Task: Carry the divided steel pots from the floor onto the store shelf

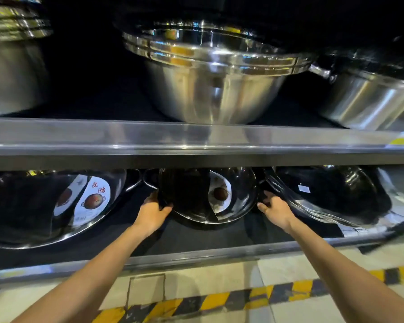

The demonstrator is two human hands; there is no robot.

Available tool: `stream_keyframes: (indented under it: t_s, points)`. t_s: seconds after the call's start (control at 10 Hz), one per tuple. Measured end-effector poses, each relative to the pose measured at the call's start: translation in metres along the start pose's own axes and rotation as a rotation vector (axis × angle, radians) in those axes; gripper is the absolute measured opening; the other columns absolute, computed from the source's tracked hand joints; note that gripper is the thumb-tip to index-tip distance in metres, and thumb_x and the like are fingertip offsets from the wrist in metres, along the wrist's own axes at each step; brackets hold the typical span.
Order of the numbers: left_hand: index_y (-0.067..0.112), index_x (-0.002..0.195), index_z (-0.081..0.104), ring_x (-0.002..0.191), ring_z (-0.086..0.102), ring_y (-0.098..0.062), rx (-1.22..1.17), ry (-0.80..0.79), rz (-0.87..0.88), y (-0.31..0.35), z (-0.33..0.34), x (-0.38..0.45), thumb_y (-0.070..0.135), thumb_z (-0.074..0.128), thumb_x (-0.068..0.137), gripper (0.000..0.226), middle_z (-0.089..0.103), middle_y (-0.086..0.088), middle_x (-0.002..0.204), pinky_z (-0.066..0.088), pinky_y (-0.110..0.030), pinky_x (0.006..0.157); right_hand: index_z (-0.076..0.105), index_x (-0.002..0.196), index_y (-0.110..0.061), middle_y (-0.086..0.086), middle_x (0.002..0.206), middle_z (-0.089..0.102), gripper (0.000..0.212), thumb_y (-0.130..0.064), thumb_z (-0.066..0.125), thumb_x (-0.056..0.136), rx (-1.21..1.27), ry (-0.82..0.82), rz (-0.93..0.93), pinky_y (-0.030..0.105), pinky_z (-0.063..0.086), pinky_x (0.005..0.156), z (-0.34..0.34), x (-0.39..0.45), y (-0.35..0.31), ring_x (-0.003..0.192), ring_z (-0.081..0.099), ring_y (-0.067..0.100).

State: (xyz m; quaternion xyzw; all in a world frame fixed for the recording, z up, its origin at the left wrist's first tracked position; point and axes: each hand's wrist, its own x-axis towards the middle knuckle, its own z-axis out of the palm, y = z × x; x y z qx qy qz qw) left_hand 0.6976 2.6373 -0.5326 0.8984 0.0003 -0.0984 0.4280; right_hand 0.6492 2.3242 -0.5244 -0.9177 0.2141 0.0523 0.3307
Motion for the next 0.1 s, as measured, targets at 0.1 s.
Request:
stream_keyframes:
  t_s: [0.1]
  points:
    - [-0.002,0.091,0.057,0.080,0.061,-0.034,0.152,-0.017,0.014,0.0168,-0.0257,-0.0209,0.021,0.053,0.090,0.024,0.049,0.001,0.056,0.037,-0.028,0.066,0.055,0.121,0.004,0.024,0.119,0.064,0.033,-0.013,0.051,0.093,-0.099,0.005,-0.007,0.038,0.045,0.096,-0.0102,-0.0231,-0.0259,0.114,0.057,0.037]
